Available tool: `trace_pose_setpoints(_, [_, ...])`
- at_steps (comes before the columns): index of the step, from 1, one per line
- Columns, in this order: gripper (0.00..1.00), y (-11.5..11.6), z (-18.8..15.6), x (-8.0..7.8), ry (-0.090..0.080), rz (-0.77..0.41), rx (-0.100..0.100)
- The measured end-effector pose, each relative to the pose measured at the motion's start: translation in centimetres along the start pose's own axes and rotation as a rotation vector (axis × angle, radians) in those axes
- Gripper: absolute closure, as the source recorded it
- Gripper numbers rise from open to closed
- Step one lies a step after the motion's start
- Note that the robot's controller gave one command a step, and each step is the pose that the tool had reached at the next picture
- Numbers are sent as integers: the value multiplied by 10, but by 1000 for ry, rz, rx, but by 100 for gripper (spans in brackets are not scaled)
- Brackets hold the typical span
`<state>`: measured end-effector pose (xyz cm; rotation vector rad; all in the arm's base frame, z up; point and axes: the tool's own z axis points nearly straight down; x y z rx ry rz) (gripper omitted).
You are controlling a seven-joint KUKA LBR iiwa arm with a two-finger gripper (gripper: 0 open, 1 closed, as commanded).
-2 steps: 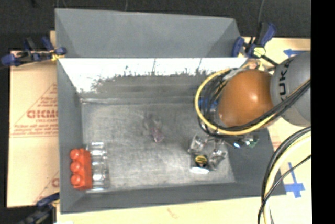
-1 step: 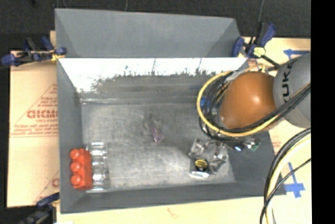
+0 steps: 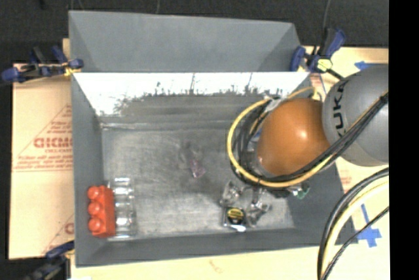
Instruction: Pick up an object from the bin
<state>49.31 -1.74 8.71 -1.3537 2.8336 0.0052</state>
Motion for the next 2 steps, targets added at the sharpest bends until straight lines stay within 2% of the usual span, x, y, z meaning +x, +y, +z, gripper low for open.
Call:
trace_pose_setpoints(1, [100,40,-81,-26,-5,-20,7])
trace_pose_setpoints(2, [100,43,-115,-39,-2,-82,6])
